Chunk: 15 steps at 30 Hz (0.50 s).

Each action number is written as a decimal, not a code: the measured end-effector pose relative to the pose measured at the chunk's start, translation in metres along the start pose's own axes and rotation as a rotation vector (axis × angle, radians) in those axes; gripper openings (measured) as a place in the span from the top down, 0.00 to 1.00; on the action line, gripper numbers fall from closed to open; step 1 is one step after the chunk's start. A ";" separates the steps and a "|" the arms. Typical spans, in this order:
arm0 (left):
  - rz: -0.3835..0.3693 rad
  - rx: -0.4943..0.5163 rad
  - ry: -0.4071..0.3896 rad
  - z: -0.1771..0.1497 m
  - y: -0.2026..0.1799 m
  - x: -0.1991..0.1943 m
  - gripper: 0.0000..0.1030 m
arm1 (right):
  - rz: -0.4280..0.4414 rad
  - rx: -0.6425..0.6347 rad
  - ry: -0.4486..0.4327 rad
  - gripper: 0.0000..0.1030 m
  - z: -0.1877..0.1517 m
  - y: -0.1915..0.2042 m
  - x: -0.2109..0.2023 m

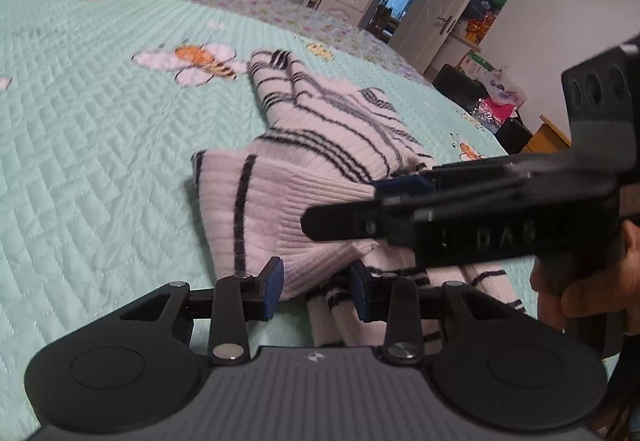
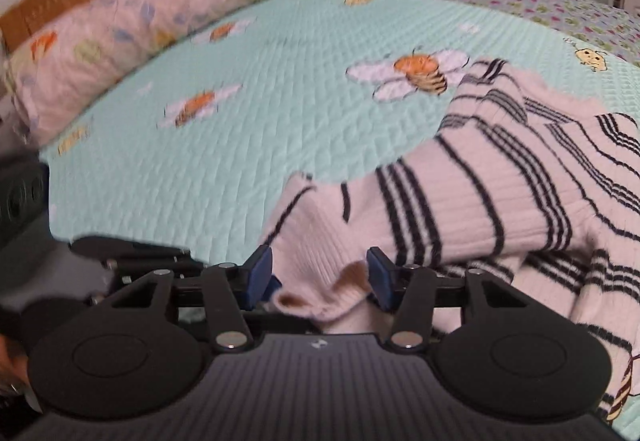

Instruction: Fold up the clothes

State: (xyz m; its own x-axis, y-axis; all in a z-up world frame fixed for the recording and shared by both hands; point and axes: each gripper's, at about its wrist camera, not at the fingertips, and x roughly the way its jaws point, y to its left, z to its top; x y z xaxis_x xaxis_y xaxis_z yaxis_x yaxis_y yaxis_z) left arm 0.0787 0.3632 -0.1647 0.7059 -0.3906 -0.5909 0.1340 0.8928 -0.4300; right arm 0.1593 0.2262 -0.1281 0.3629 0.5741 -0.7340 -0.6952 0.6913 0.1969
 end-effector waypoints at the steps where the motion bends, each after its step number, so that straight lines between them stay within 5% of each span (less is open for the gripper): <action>1: 0.001 -0.010 0.008 0.000 0.001 -0.001 0.63 | -0.004 -0.007 0.015 0.60 -0.001 0.003 0.002; 3: 0.005 -0.030 0.024 -0.001 0.004 -0.003 0.62 | -0.029 -0.008 0.040 0.75 -0.004 0.010 0.004; 7: 0.025 -0.032 0.047 -0.001 0.005 -0.007 0.60 | -0.072 0.002 0.051 0.86 -0.009 0.020 0.006; 15: 0.074 -0.047 0.061 -0.006 0.012 -0.010 0.50 | -0.102 0.135 -0.021 0.89 -0.007 0.019 -0.007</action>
State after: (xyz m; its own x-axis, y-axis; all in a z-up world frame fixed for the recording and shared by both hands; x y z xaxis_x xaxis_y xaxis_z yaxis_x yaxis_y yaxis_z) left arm 0.0693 0.3767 -0.1682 0.6689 -0.3383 -0.6619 0.0492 0.9086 -0.4147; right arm 0.1391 0.2323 -0.1236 0.4413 0.5062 -0.7409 -0.5653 0.7981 0.2085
